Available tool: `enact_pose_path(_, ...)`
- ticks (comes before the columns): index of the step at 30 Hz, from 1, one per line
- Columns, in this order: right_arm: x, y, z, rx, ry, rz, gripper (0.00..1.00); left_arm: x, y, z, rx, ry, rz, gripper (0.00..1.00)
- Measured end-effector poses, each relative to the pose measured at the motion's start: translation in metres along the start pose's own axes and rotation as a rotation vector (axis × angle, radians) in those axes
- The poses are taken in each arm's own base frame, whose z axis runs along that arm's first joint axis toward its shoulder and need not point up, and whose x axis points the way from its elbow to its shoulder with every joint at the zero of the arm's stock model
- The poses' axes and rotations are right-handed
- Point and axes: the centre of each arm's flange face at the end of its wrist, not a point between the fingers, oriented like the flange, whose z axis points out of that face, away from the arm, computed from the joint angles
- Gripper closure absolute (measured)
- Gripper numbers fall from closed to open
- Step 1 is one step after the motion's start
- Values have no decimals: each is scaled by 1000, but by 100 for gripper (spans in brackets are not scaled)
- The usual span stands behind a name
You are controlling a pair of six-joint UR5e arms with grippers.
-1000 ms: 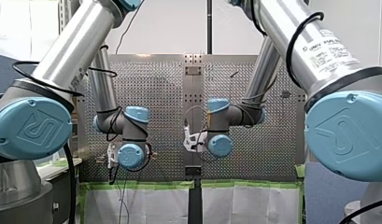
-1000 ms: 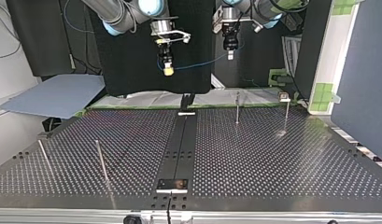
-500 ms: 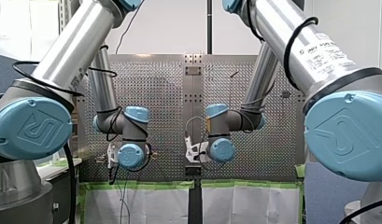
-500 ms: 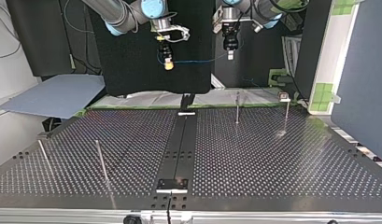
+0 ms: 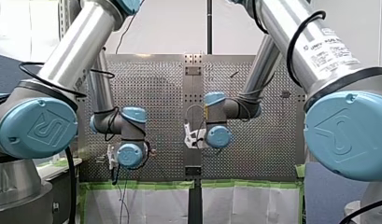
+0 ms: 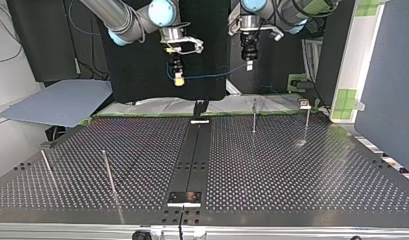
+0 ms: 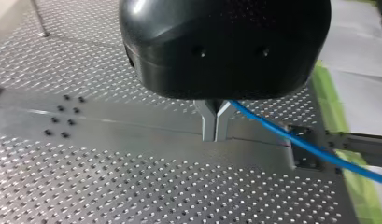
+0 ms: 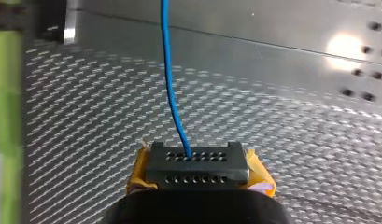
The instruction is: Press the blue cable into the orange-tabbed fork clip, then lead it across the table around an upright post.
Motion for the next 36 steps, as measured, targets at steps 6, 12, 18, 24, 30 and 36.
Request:
enact_pose_path(6, 34, 1, 15, 27, 87, 73, 100, -18, 6, 13, 5, -21, -52, 100)
enact_pose_path(12, 25, -1, 30, 65, 118, 132, 100, -17, 17, 29, 10, -43, -100, 100)
enact_pose_path(18, 19, -8, 52, 94, 164, 171, 100, -17, 28, 45, 15, -73, -112, 100)
enact_pose_path(24, -4, -13, 62, 98, 157, 172, 100, -20, 39, 59, 20, -106, -122, 100)
enact_pose_path(30, -21, -18, 73, 102, 139, 181, 100, -8, 54, 69, 16, -84, -108, 100)
enact_pose_path(36, -36, -24, 87, 108, 119, 178, 100, 5, 67, 78, 18, -81, -116, 100)
